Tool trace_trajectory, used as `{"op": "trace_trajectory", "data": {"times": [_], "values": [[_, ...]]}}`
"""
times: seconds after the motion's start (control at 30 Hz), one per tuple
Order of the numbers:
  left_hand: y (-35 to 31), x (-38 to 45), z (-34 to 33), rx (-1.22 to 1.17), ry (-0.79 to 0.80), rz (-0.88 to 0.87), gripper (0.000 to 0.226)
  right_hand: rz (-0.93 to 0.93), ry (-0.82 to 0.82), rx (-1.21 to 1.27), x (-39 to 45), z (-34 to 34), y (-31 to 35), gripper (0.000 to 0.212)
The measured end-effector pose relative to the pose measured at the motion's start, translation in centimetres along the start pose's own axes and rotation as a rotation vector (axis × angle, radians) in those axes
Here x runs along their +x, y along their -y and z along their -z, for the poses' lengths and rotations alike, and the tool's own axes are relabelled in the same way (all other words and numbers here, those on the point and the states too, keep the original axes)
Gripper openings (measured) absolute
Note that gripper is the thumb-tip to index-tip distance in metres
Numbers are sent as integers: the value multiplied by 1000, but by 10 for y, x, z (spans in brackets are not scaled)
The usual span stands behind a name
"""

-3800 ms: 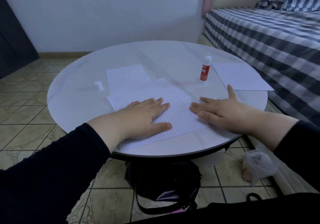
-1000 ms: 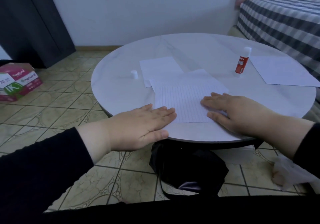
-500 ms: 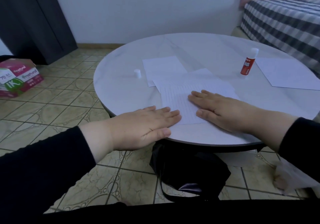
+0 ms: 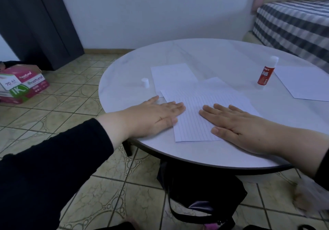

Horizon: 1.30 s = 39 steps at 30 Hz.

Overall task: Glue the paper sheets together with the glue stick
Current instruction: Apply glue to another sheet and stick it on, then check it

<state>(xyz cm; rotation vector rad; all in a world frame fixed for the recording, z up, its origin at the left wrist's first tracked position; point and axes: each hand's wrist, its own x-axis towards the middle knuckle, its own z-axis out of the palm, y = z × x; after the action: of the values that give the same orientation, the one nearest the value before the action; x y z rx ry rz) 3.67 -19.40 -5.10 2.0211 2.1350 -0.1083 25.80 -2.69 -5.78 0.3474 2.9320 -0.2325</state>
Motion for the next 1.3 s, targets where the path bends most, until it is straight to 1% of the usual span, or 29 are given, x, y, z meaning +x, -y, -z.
{"op": "trace_trajectory", "data": {"times": [0.07,0.13,0.2,0.3,0.4,0.47,0.57,0.63,0.67,0.7,0.73,0.8,0.9,1.0,1.07,1.2,1.3], "values": [[9,4,2,-9,-3,43,57,3,-2,0,0,1,1,62],[7,4,3,49,-13,63,57,-4,0,-3,-1,1,2,62],[-3,0,-1,106,-17,20,57,-9,7,0,0,1,2,60],[-14,-5,-4,17,5,-44,55,-9,14,12,0,0,2,61],[0,2,3,-28,-4,41,54,-10,23,3,1,1,1,65],[7,5,7,-16,0,116,54,-18,25,8,1,1,1,62],[-9,13,8,113,-40,121,57,-31,-9,94,1,4,2,61],[-27,22,5,68,-66,70,59,-88,-54,214,4,8,2,61],[-34,26,3,29,-56,60,61,-113,-81,230,7,10,2,60],[-39,29,1,14,-36,63,64,-135,-95,188,10,9,0,60],[-41,30,-1,25,-11,76,68,-166,-84,117,13,7,-2,63],[-39,29,-4,63,34,99,75,-246,-20,15,14,6,-11,76],[-33,21,-3,76,81,104,85,-315,17,6,5,10,-32,94],[-26,18,2,73,106,132,94,-371,20,-7,-5,13,-49,97],[-27,22,4,81,98,140,99,-354,6,-43,-5,12,-50,97],[-38,32,2,74,73,80,104,-183,-19,-83,2,6,-37,96],[-29,28,1,58,94,93,112,-152,-6,-97,-3,7,-44,97]]}}
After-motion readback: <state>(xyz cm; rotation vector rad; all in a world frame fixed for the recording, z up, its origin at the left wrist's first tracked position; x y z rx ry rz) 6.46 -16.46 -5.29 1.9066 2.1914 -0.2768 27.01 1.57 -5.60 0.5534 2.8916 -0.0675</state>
